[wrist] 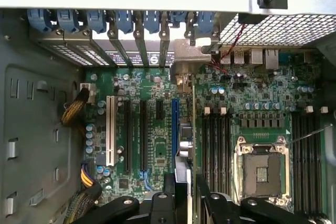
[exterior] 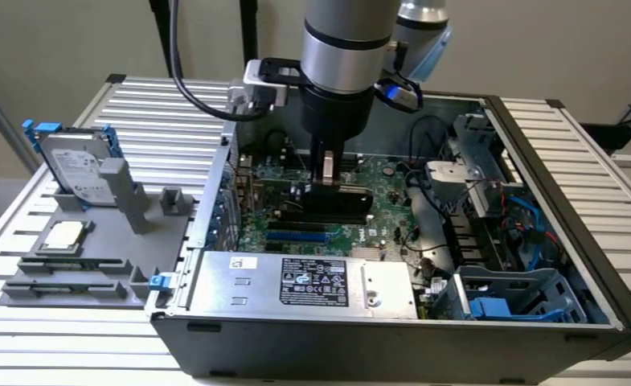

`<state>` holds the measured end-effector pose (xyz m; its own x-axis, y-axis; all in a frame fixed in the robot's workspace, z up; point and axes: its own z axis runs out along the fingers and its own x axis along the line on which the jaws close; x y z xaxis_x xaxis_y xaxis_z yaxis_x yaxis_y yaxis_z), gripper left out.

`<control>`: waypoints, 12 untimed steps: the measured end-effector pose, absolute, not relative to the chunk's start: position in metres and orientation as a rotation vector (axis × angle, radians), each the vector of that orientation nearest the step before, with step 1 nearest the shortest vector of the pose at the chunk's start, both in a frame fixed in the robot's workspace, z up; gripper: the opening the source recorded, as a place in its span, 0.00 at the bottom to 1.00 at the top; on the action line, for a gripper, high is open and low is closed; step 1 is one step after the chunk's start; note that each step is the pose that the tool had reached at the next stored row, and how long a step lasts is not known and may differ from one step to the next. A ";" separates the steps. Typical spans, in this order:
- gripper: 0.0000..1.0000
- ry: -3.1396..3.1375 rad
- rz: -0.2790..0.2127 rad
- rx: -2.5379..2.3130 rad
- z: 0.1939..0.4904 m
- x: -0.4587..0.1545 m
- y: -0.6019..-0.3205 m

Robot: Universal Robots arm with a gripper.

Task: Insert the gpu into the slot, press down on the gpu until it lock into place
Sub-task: 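Insert the gpu into the slot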

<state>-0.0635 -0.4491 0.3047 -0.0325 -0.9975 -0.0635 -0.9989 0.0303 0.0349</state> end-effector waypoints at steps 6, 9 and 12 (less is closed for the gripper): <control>0.26 2.232 0.109 -2.177 0.294 -0.065 -0.449; 0.26 2.230 0.109 -2.178 0.289 -0.067 -0.449; 0.26 2.230 0.109 -2.178 0.285 -0.069 -0.449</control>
<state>-0.0693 -0.4494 0.2849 -0.0246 -0.9976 -0.0648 -0.9992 0.0224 0.0344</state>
